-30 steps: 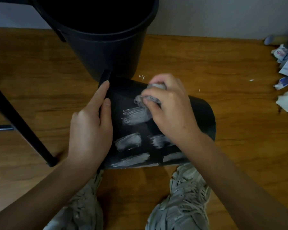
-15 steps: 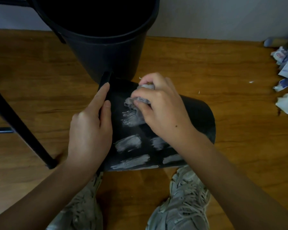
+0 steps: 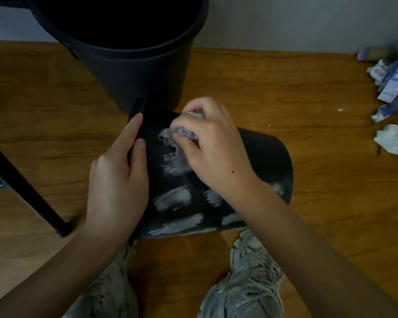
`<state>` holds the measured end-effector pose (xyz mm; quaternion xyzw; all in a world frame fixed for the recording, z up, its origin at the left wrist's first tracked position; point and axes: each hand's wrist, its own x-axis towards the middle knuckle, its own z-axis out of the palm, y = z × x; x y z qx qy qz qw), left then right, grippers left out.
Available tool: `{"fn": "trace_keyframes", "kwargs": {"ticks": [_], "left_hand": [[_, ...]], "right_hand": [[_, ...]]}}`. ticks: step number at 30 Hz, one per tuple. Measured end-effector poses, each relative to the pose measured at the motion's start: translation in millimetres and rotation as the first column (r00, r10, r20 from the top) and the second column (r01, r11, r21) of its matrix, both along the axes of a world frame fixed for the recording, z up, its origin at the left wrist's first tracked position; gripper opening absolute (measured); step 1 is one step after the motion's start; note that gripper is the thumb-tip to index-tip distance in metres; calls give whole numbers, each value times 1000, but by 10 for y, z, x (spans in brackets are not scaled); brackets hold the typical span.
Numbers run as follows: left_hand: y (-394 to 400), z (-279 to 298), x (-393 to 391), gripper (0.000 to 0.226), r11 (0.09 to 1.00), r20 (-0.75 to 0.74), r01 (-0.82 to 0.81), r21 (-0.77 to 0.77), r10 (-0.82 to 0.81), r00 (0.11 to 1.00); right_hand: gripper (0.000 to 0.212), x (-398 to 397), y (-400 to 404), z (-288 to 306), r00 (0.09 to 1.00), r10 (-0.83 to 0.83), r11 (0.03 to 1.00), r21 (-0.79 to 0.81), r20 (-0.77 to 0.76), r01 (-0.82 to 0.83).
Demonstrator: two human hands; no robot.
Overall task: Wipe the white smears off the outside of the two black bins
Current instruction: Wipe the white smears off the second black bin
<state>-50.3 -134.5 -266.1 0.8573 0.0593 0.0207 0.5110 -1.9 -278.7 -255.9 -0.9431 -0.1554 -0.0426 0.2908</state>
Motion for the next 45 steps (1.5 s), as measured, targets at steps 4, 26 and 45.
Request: {"fn": "trace_keyframes", "kwargs": {"ticks": [4,26,45], "left_hand": [[1,3,0,42,1000,-6,0,-17,0,1000],[36,-34,-65,41,999,-5,-4,-41,4,1000],[19,78,-21,45,1000,33,14,-8,-14,999]], "right_hand": [[9,-106,-248,-6,998,-35,999,7,-58,36],[15,-228,86,27,997,-51,995,-83,65,56],[12,95,287,79,999,33,999,-20,-2,-33]]}}
